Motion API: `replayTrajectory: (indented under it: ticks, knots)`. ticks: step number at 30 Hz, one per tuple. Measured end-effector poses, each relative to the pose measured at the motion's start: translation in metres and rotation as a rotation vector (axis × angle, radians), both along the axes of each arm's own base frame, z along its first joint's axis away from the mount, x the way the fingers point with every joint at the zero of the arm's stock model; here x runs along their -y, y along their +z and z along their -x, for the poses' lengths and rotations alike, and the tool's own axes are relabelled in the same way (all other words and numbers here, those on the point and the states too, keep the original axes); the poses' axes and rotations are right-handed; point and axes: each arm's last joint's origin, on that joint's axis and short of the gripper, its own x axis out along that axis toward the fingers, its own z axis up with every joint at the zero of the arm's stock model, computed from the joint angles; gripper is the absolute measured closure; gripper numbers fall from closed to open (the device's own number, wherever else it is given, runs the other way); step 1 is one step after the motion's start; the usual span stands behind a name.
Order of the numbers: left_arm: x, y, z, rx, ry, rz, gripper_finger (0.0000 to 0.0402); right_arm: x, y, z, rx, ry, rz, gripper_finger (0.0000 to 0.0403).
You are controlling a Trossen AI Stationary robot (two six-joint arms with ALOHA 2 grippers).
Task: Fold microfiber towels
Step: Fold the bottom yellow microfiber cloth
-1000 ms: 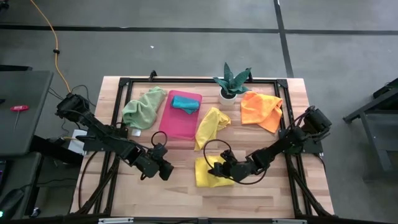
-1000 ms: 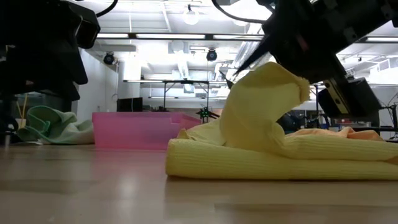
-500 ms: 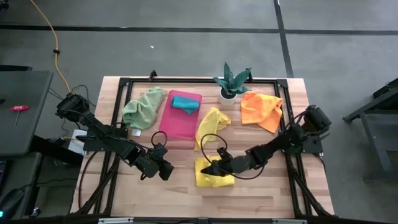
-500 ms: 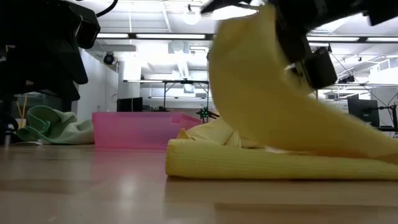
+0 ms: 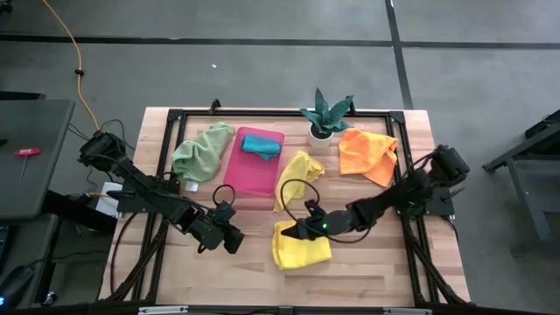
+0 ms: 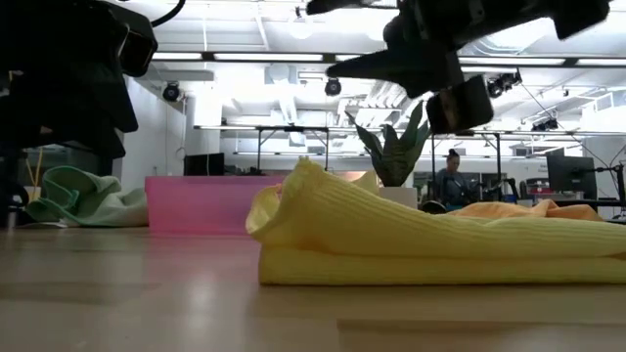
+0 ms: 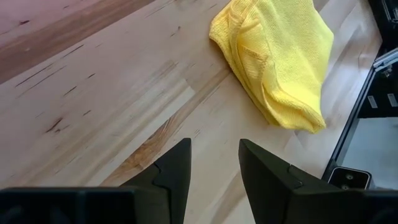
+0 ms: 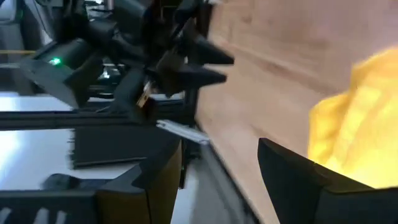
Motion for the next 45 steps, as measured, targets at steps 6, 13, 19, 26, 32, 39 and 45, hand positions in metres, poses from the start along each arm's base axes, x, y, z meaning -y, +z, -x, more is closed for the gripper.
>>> replayTrajectory:
  ticks: [6,13,19,26,32,39,45]
  knots:
    - [0.000,0.000,0.000,0.001,0.001,-0.001,0.0277,0.007,0.010,0.029,-0.228,0.032,0.154,0.0199]
    - [0.000,0.000,0.000,0.003,0.003,-0.002,0.0277,-0.005,0.004,0.085,-0.596,0.076,0.254,0.0199]
    - [0.000,0.000,0.000,0.006,0.007,-0.006,0.0277,-0.023,-0.018,0.113,-0.795,0.065,0.230,0.0199]
    - [0.000,0.001,-0.001,0.011,0.014,0.000,0.0277,-0.019,-0.053,0.105,-0.638,-0.015,0.132,0.0199]
    - [0.000,0.001,-0.001,0.015,0.015,0.003,0.0277,-0.007,-0.061,0.085,-0.575,0.003,0.127,0.0199]
    - [0.000,0.002,-0.002,0.026,0.014,0.010,0.0277,-0.004,-0.069,0.078,-0.606,0.051,0.096,0.0199]
    - [0.000,0.002,-0.002,0.026,0.014,0.009,0.0277,-0.009,-0.062,0.070,-0.556,0.081,0.044,0.0209]
